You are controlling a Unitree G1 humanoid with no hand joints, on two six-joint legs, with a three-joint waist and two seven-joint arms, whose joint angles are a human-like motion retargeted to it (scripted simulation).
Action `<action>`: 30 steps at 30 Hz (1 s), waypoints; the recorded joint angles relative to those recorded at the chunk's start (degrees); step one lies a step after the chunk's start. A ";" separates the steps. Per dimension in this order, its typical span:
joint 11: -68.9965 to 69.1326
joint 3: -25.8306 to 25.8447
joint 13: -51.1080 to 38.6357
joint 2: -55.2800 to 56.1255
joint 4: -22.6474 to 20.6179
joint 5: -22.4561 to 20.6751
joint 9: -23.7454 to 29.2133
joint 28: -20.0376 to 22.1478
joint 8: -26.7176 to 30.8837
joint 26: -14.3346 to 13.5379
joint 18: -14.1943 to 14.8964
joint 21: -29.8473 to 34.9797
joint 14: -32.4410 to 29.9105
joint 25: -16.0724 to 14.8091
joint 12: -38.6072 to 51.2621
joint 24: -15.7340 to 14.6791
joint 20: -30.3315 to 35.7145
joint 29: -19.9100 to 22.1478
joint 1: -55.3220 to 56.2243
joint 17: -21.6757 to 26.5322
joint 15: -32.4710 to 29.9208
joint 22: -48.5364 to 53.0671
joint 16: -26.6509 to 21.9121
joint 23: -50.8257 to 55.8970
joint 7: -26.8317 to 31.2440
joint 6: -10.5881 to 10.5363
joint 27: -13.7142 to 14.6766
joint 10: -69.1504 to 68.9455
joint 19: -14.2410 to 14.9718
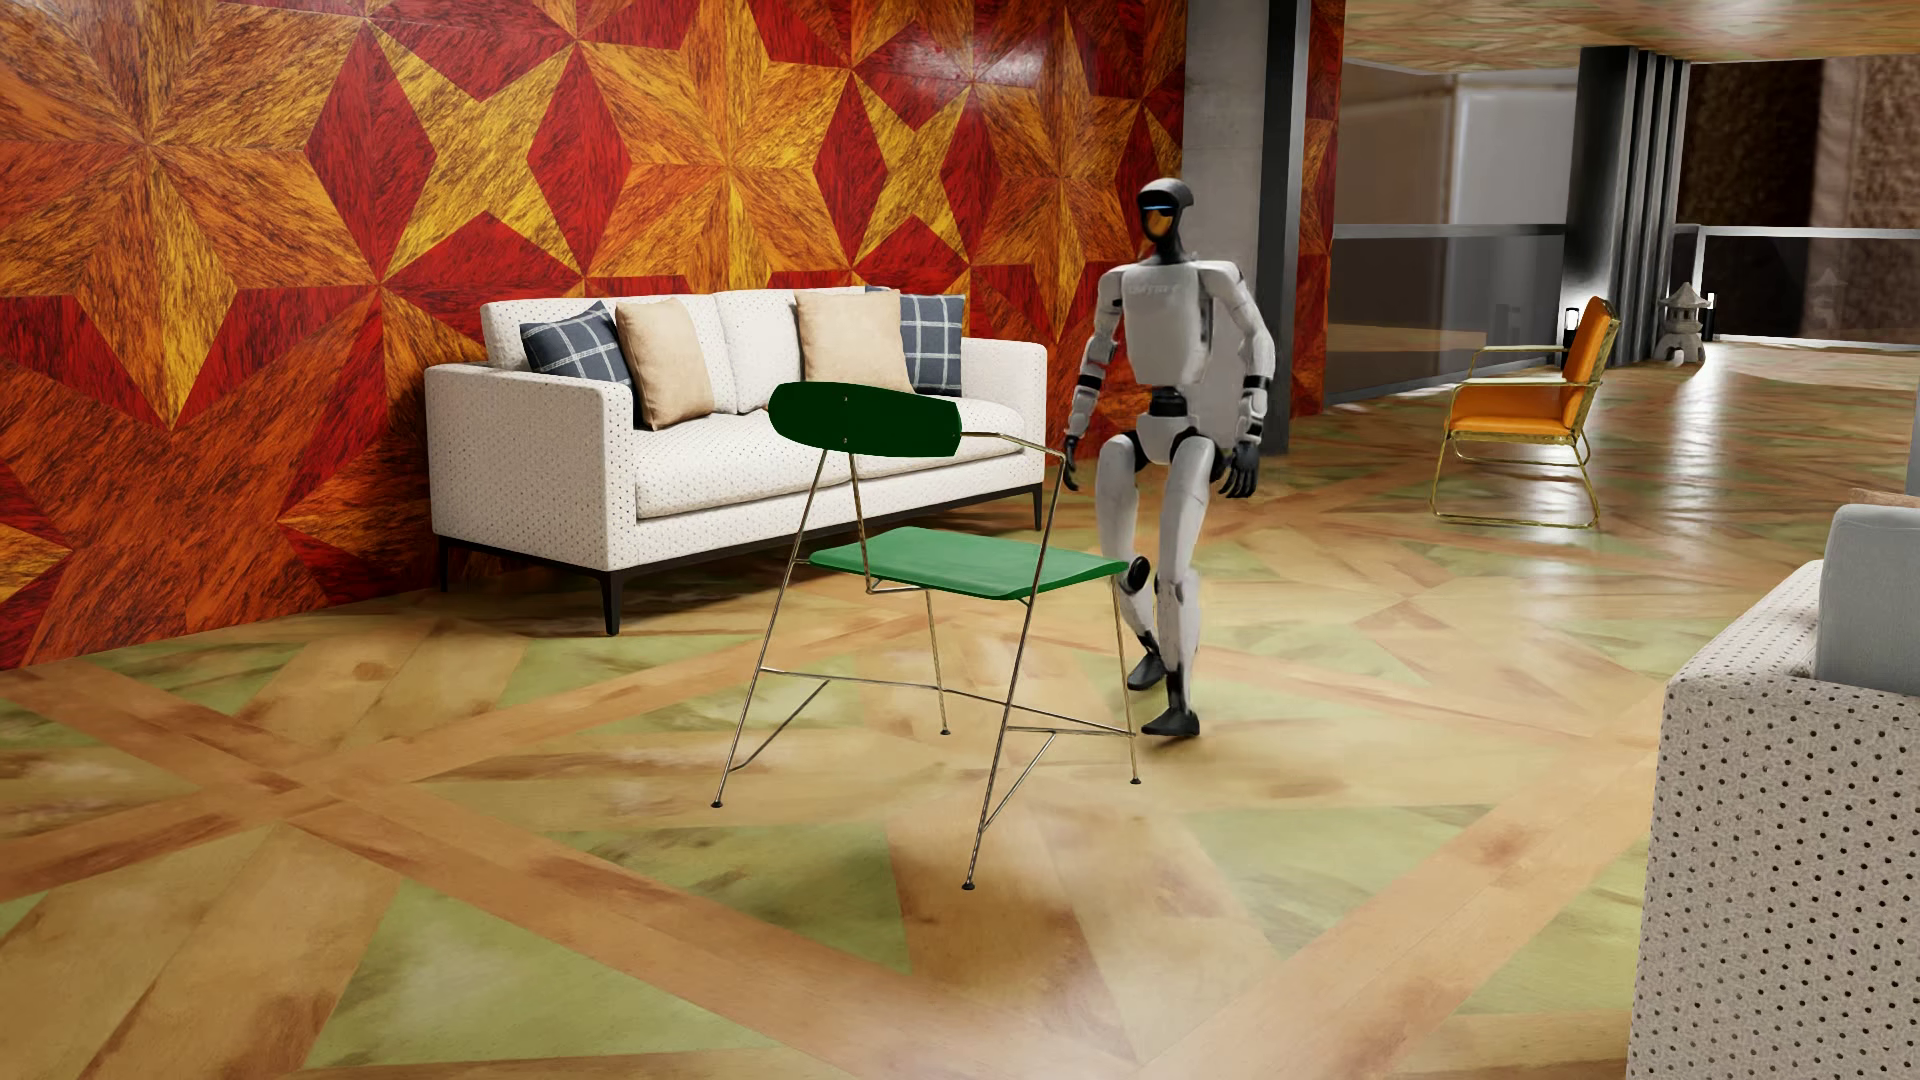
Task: Walk to the dark green chair
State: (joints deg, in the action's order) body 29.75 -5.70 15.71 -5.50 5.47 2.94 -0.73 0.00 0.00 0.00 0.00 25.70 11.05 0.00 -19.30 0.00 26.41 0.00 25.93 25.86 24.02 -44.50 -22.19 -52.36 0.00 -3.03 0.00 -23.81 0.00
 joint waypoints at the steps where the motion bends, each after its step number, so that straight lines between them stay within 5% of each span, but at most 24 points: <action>1: 0.94 0.06 -0.02 -1.24 0.29 0.10 0.07 0.00 0.00 0.00 0.00 -1.68 -5.97 0.00 -0.49 0.00 0.74 0.00 0.72 0.20 1.10 0.30 0.40 -0.41 0.00 0.24 0.00 -0.49 0.00; 4: 5.81 0.96 -0.52 -1.81 0.17 2.61 0.23 0.00 0.00 0.00 0.00 -7.54 -22.64 0.00 -0.87 0.00 4.17 0.00 3.12 -0.47 -5.58 -1.40 1.20 -1.19 0.00 2.41 0.00 -7.90 0.00; 7: 22.82 2.75 -1.36 8.69 -1.92 8.15 0.41 0.00 0.00 0.00 0.00 -8.91 -19.17 0.00 0.93 0.00 7.29 0.00 0.21 -2.01 -30.44 -4.75 0.01 0.42 0.00 5.88 0.00 -10.36 0.00; 9: 38.40 4.03 -2.49 21.25 -3.17 11.13 0.18 0.00 0.00 0.00 0.00 -6.75 -15.58 0.00 2.35 0.00 7.17 0.00 -1.91 -2.06 -36.38 -3.81 -2.30 4.70 0.00 7.78 0.00 -9.29 0.00; 13: 40.57 9.60 -3.79 32.99 -2.81 9.07 1.30 0.00 0.00 0.00 0.00 -7.36 -11.48 0.00 8.37 0.00 2.03 0.00 -5.18 -3.07 -24.73 -4.29 -6.63 10.97 0.00 6.05 0.00 -7.07 0.00; 17: 9.31 13.30 -2.97 29.56 -2.47 5.42 -0.25 0.00 0.00 0.00 0.00 -6.24 -6.63 0.00 13.68 0.00 -4.48 0.00 -7.89 -2.79 -26.68 -1.79 -9.35 10.79 0.00 3.94 0.00 -4.04 0.00; 21: -3.24 9.09 -2.04 24.63 -3.54 5.42 -3.42 0.00 0.00 0.00 0.00 -0.68 4.41 0.00 18.14 0.00 -5.23 0.00 -15.52 -4.23 -28.40 4.94 -11.72 2.22 0.00 7.55 0.00 -4.31 0.00; 23: -2.91 5.04 -3.14 23.81 -3.72 6.43 -4.02 0.00 0.00 0.00 0.00 5.08 5.77 0.00 17.55 0.00 -7.46 0.00 -16.42 -4.94 -28.27 5.71 -9.75 -2.51 0.00 9.05 0.00 -4.88 0.00; 26: -3.41 5.06 -4.64 20.66 -3.53 5.63 -4.77 0.00 0.00 0.00 0.00 4.41 5.95 0.00 12.40 0.00 -8.22 0.00 -15.65 -4.45 -25.82 -0.84 -2.46 -2.99 0.00 7.24 0.00 -2.50 0.00; 30: -3.76 5.47 -6.26 17.91 -3.12 5.40 -5.08 0.00 0.00 0.00 0.00 -2.86 7.60 0.00 6.75 0.00 6.17 0.00 -17.87 -4.51 -21.91 -11.41 3.27 3.72 0.00 6.49 0.00 -2.48 0.00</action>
State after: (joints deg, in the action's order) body 26.00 -0.23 9.45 12.41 2.35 8.35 -5.81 0.00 0.00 0.00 0.00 22.84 18.65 0.00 -12.55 0.00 32.58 0.00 8.06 21.34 2.11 -55.91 -18.93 -48.65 0.00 3.47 0.00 -26.29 0.00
